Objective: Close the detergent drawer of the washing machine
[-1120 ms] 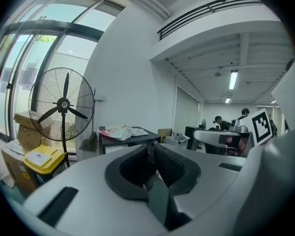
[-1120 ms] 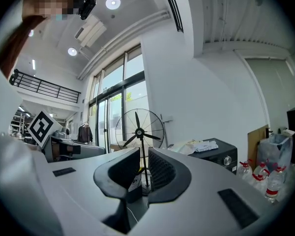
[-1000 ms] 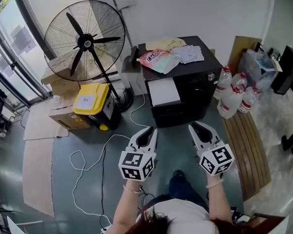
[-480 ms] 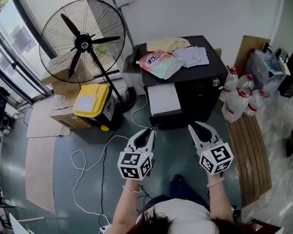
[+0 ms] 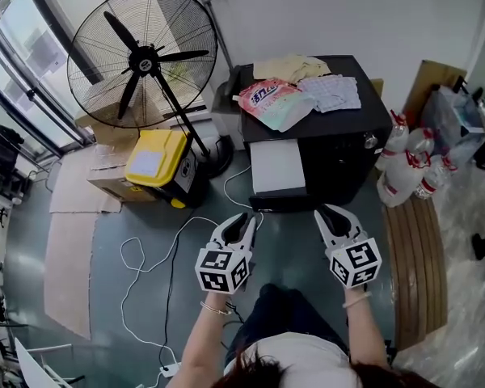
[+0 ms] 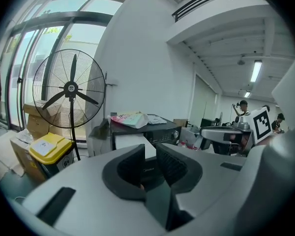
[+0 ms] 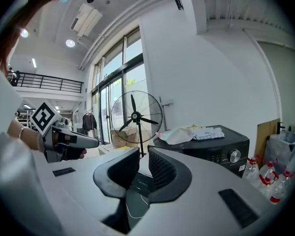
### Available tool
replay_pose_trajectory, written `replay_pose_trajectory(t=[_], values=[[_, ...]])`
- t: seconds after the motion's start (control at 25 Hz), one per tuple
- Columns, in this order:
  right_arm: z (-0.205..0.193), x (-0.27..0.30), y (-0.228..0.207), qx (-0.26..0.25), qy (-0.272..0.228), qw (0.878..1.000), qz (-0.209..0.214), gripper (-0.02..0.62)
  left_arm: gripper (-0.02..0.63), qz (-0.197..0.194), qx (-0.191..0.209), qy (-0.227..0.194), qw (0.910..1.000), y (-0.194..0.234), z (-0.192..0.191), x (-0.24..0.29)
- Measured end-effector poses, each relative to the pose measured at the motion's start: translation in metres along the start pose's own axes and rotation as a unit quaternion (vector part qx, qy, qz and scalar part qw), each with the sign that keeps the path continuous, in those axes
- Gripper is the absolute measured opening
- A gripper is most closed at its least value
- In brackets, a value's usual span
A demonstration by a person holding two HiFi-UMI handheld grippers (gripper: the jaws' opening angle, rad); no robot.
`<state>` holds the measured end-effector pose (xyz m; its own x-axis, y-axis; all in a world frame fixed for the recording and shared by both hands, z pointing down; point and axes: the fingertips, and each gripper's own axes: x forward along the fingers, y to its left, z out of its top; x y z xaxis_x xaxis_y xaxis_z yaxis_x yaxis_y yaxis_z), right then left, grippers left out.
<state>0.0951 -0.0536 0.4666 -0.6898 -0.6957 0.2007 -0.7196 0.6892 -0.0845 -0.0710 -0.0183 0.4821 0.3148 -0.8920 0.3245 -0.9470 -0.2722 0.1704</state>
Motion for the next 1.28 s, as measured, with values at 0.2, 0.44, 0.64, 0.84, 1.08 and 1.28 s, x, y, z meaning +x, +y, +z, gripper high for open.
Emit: replay_pose_trajectory(t=[0.2,0.44,0.64,0.84,1.08,1.28], values=[[-0.024,0.018,-0.005,0.002,0.019,1.000,-0.002,0.091,0.094,0.002,0.000,0.014,0.9999,0.016,-0.017,0.016],[-0.049,0.041,-0.015,0.005,0.045,0.999,-0.012,0.104,0.101,-0.009,-0.005,0.034,0.9994,0.034,-0.037,0.041],[-0.070,0.061,-0.027,0.011,0.073,0.997,-0.027,0.110,0.114,-0.013,-0.010,0.058,0.9982,0.053,-0.055,0.060],[-0.098,0.076,-0.040,0.022,0.106,0.993,-0.040,0.121,0.127,-0.021,-0.013,0.085,0.9961,0.068,-0.075,0.084],[-0.125,0.091,-0.052,0.031,0.141,0.988,-0.052,0.130,0.143,-0.036,-0.012,0.122,0.9919,0.079,-0.098,0.108],[-0.142,0.097,-0.060,0.040,0.162,0.984,-0.057,0.137,0.147,-0.047,-0.014,0.147,0.9879,0.080,-0.116,0.121]])
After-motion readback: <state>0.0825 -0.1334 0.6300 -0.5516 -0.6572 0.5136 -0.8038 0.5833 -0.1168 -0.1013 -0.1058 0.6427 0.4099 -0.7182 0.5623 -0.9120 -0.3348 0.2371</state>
